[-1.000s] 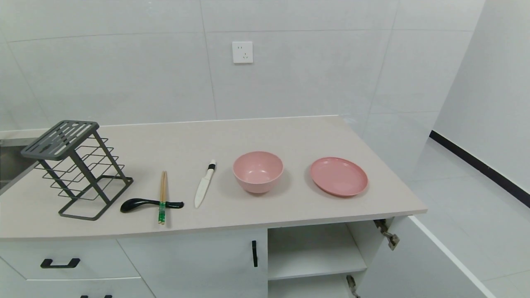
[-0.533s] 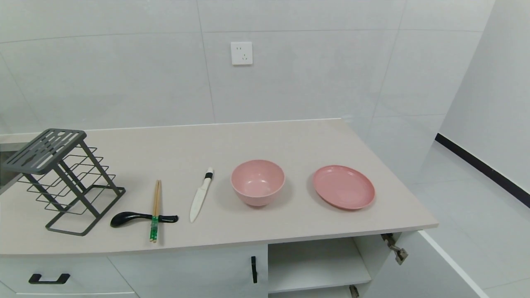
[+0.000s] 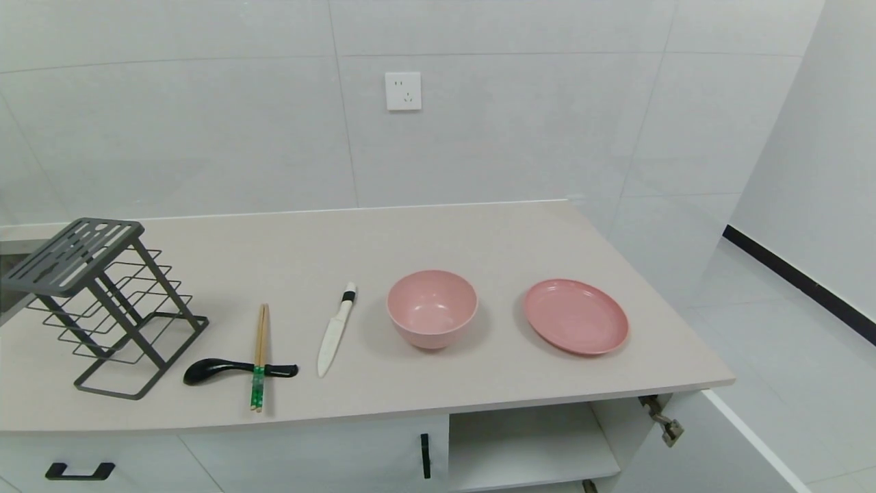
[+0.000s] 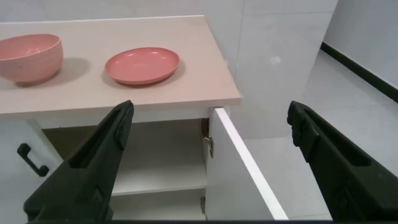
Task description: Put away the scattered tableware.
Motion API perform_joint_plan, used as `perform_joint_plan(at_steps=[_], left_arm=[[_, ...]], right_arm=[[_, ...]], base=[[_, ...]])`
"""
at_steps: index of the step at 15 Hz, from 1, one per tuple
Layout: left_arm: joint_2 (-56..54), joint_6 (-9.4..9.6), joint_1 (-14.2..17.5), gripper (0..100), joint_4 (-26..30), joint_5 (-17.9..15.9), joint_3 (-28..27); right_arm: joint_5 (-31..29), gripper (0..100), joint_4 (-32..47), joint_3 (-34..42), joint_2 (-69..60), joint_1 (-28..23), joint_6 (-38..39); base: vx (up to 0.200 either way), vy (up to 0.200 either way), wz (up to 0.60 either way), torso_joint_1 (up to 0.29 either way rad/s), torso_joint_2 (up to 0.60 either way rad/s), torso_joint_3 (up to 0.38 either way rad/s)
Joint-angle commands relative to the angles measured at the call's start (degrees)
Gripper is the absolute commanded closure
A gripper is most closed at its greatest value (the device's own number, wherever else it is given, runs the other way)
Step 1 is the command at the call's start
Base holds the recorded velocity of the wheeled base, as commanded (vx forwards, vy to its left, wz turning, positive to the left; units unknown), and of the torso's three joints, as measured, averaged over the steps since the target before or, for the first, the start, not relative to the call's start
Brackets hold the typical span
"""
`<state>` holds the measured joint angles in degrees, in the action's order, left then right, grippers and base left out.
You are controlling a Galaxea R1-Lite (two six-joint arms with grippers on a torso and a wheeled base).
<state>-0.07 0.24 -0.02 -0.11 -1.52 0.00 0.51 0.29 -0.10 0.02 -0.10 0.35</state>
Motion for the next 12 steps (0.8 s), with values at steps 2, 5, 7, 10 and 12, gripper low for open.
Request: perform_joint_plan(at_steps=[2, 5, 7, 10, 12], left_arm=[[0.1, 0.02, 0.0, 0, -0.1, -0.1, 0.0], [0.1, 0.02, 0.1, 0, -0.1, 0.0, 0.0], [0.1, 0.02, 0.0, 0, -0.1, 0.0, 0.0], [0.1, 0.02, 0.1, 0, 0.0, 0.0, 0.0], [0.1, 0.37, 0.0, 0, 0.0, -0.1, 0.0]], right_arm=[[0.0, 0, 0.0, 0.0, 0.0, 0.0, 0.0], [0.0, 0, 0.1, 0.0, 0.0, 0.0, 0.0], [0.0, 0, 0.0, 0.0, 0.0, 0.0, 0.0], [0.0, 0, 0.0, 0.0, 0.0, 0.0, 0.1], [0.0, 0, 0.0, 0.0, 0.0, -0.1, 0.1]], base=[[0.000, 0.000, 0.00, 0.000, 0.00, 0.000], [0.000, 0.000, 0.00, 0.088, -0.18, -0.096], [0.000, 0.000, 0.00, 0.254, -0.52, -0.259], [0.000, 0.000, 0.00, 0.230, -0.49, -0.235], [0.000, 0.000, 0.00, 0.028, -0.04, -0.031]])
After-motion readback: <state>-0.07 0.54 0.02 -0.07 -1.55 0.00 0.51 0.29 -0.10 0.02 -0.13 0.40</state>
